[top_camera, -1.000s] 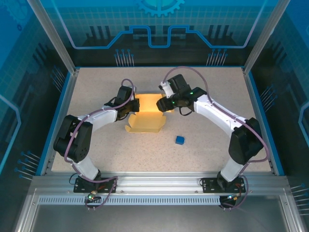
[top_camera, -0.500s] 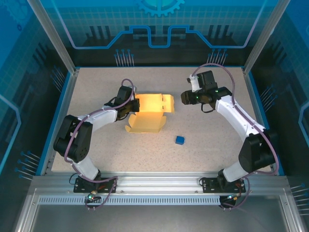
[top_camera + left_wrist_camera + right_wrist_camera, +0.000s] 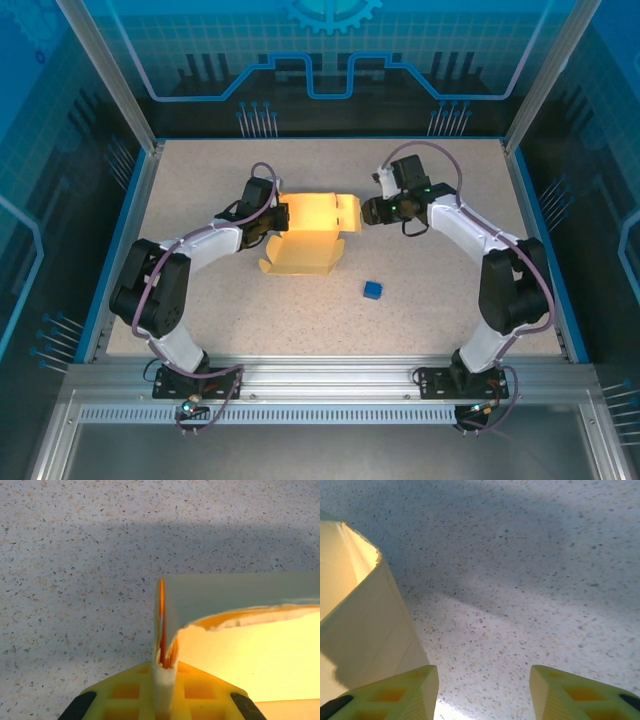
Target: Fold the paper box
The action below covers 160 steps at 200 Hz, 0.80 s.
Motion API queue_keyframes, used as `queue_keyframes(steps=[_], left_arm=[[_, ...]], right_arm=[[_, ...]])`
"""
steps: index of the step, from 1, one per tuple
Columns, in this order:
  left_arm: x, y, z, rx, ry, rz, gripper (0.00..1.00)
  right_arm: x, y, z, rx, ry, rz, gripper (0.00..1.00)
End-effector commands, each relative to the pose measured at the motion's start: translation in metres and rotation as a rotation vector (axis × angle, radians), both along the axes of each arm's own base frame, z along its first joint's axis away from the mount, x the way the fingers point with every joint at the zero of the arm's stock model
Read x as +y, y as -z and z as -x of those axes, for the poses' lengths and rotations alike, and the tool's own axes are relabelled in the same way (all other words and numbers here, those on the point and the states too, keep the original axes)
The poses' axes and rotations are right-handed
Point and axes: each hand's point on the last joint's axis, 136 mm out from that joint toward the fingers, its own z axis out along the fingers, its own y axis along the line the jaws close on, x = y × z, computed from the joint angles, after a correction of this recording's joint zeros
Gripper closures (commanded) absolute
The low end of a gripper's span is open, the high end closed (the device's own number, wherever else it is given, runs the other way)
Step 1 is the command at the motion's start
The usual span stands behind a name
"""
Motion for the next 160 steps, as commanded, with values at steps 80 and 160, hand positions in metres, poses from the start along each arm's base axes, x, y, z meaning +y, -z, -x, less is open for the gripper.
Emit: queue_keyframes(steps=[80, 160], left_arm=[[-0.008, -0.020, -0.002, -0.036, 0.019, 0.036, 0.97], [-0.008, -0.021, -0.001, -0.036, 0.018, 0.038, 0.97]], right_arm=[[0.067, -0.005, 0.009, 0.015, -0.118, -0.113, 0.47], [0.088, -0.004, 0.010, 0.018, -0.151, -0.133, 0.47]])
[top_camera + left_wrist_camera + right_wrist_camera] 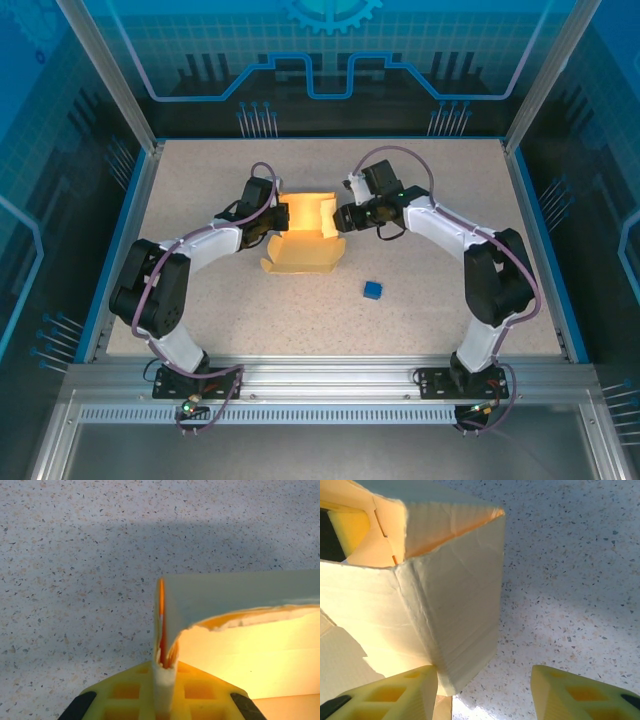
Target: Fold the paper box
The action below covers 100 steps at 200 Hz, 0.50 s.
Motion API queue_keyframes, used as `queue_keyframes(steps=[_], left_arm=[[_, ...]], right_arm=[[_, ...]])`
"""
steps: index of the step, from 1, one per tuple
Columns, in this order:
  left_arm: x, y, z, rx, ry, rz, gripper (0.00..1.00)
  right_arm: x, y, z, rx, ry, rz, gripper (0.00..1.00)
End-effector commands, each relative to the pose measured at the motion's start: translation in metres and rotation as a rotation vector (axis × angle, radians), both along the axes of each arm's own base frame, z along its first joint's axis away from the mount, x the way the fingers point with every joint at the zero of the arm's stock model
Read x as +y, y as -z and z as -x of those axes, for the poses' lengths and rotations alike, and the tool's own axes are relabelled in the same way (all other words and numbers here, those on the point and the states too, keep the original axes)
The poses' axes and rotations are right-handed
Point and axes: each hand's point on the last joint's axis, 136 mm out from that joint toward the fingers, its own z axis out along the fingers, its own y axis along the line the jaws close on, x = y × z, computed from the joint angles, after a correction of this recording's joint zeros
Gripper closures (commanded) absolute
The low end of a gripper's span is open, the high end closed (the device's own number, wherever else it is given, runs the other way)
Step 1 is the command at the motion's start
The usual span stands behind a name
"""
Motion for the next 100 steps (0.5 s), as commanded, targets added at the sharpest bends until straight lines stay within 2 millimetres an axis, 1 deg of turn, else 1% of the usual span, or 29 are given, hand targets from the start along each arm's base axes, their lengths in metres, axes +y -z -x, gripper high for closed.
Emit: queue_keyframes(steps=[1, 63, 100], left_arm=[[-0.007, -0.020, -0.001, -0.035, 0.017, 0.035, 0.97], [-0.008, -0.019, -0.002, -0.033, 0.019, 0.038, 0.97], [-0.009, -0.019, -0.002, -0.033, 0.020, 0.040, 0.97]], right_arm=[[0.017, -0.009, -0.004, -0.011, -0.020, -0.043, 0.47], [0.027, -0.014, -0.001, -0.006, -0.038, -0.086, 0.47], [0.028, -0.008, -0.002, 0.007, -0.034, -0.083, 0.47]])
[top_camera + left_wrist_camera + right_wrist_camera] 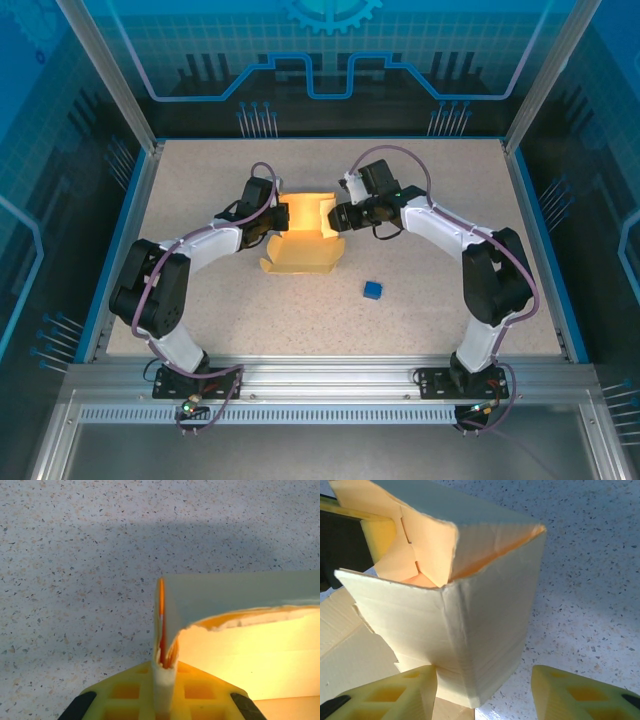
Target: Fold the paper box
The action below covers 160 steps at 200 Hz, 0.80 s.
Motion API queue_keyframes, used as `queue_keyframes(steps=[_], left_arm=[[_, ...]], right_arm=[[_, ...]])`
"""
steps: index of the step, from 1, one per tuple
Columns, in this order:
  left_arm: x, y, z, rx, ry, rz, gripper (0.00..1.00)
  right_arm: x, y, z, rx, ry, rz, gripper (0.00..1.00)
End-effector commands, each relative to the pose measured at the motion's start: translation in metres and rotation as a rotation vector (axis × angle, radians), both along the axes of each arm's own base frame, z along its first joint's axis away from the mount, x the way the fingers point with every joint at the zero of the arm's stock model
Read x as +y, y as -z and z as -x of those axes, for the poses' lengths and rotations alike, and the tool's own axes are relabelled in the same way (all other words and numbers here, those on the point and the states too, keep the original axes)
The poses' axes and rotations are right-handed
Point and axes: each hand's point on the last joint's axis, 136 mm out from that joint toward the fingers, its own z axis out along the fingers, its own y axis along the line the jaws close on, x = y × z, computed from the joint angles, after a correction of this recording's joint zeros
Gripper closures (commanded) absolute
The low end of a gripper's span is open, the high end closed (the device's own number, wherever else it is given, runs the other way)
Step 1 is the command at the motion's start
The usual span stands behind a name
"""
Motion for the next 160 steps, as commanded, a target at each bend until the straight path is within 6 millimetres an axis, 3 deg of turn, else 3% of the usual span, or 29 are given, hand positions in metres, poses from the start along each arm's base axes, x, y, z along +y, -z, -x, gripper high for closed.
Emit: queue_keyframes(steps=[1, 87, 160], left_arm=[[-0.008, -0.019, -0.002, -0.032, 0.020, 0.039, 0.96], [-0.008, -0.019, 0.000, -0.030, 0.021, 0.037, 0.96], [-0.008, -0.018, 0.000, -0.029, 0.026, 0.035, 0.96]], right_arm=[[0.014, -0.002, -0.005, 0.000, -0.011, -0.032, 0.47], [0.028, 0.002, -0.011, -0.006, -0.016, 0.000, 0.48], [0.012, 0.021, -0.020, -0.048, 0.047, 0.262, 0.49]])
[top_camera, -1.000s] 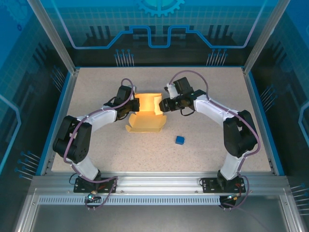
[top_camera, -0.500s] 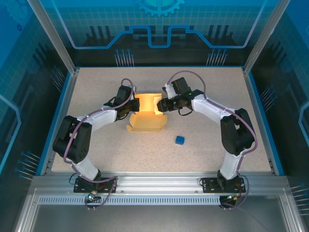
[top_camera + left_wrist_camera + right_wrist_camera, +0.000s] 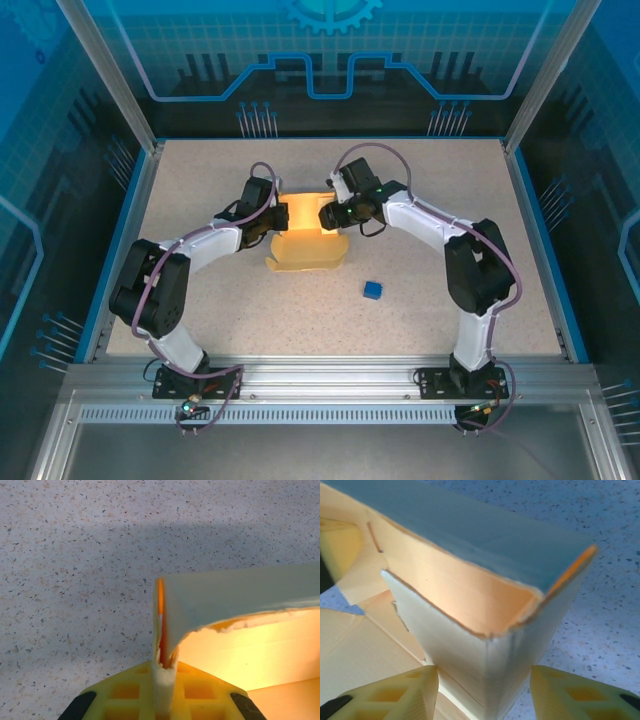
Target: Fold the paper box
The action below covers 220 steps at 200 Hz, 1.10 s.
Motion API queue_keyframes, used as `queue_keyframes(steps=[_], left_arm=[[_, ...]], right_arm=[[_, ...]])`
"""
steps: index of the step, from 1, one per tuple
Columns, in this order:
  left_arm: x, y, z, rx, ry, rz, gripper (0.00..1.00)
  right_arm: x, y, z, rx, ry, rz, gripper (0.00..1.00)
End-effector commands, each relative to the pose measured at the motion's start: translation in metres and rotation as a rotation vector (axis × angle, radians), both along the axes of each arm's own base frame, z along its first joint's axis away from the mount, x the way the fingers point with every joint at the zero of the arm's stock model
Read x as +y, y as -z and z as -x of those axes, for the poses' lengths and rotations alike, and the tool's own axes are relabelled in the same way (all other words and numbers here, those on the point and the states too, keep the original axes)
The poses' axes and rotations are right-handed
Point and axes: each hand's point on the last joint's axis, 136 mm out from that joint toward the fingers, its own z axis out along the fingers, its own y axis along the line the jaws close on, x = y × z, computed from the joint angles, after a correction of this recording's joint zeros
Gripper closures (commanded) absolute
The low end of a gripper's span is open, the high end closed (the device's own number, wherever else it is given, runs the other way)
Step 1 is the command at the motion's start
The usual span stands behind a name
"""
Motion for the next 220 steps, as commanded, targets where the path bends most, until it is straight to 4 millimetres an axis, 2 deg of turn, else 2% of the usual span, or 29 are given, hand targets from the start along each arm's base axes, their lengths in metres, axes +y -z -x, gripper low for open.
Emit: queue_keyframes(steps=[1, 102, 173, 220], left_arm=[[-0.009, -0.018, 0.000, -0.030, 0.029, 0.037, 0.96], [-0.009, -0.017, 0.000, -0.030, 0.028, 0.038, 0.96], [-0.009, -0.019, 0.002, -0.033, 0.027, 0.039, 0.96], [-0.008, -0.019, 0.003, -0.033, 0.026, 0.039, 0.96]], right_arm=[[-0.004, 0.006, -0.003, -0.029, 0.014, 0.120, 0.49], [-0.034, 0.018, -0.010, -0.088, 0.076, 0.375, 0.73], [-0.032, 0.028, -0.008, -0.092, 0.067, 0.414, 0.73], [-0.038, 0.032, -0.010, -0.108, 0.075, 0.449, 0.80]])
